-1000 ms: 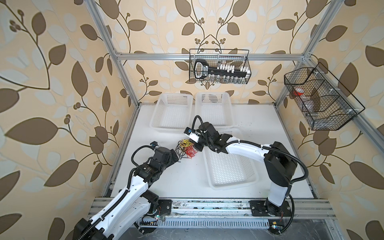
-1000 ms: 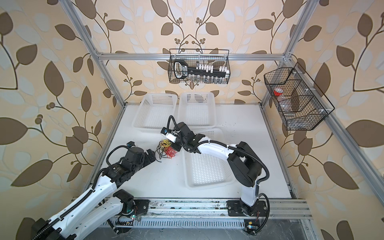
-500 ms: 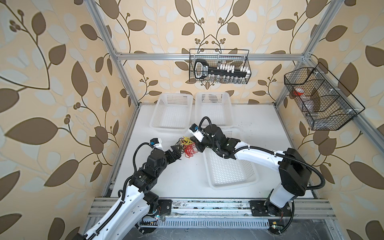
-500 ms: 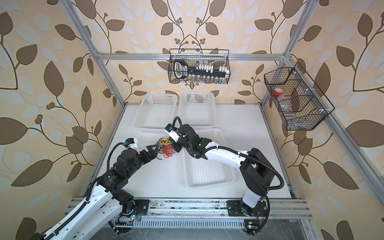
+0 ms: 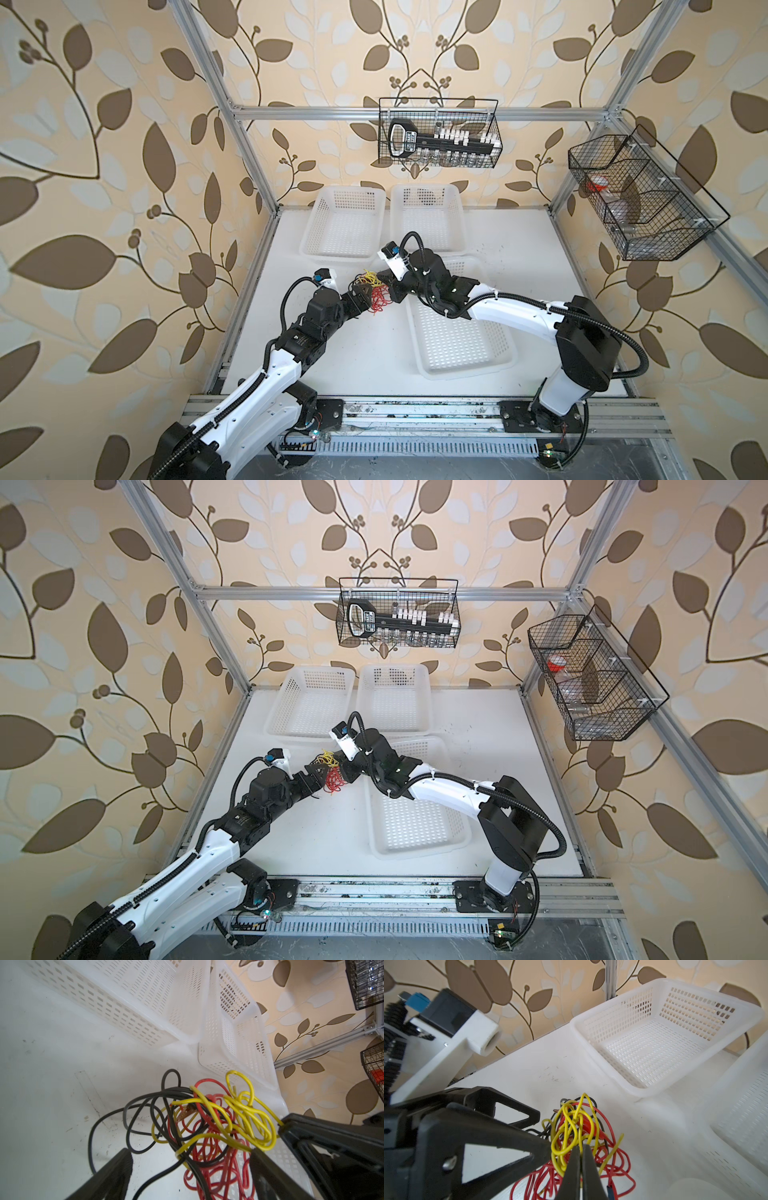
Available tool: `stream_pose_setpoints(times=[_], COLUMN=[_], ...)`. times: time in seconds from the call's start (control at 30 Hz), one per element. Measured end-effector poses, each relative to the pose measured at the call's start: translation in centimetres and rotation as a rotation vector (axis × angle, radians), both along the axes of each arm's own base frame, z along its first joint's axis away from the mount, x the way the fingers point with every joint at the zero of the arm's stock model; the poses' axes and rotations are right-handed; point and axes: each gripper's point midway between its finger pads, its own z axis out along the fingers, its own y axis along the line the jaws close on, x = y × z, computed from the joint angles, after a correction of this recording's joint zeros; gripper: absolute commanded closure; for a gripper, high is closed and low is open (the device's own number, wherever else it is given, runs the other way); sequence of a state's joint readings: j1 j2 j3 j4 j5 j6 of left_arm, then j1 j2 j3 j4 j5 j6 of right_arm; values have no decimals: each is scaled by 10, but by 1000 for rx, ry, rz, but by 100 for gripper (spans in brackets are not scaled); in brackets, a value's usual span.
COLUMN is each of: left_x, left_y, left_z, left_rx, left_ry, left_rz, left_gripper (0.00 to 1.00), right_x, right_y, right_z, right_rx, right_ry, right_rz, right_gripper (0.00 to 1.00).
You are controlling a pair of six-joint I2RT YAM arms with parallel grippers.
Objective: Untangle the cables
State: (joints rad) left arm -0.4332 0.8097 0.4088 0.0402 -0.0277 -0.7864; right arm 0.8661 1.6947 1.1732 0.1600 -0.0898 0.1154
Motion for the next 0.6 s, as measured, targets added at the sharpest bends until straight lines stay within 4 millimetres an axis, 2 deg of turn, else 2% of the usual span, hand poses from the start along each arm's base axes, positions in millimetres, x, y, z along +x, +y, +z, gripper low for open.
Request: stream_pose_setpoints(times=[0.17,0.37,0.6], left_x=[-2,-4,-6], left_y=[7,16,18], left_z=[-8,-11,-17], left_rx=[-11,-21,5], left_ry=[8,8,33], left_rz=[40,94,103], left_gripper=[52,100,100], right_x=[-8,-14,-13], right_y=[9,15,8], right_z=[6,10,16], right_rx=[44,77,77], right_ry=[20,37,19], right_rz=[25,42,9], right_gripper=[100,100,100])
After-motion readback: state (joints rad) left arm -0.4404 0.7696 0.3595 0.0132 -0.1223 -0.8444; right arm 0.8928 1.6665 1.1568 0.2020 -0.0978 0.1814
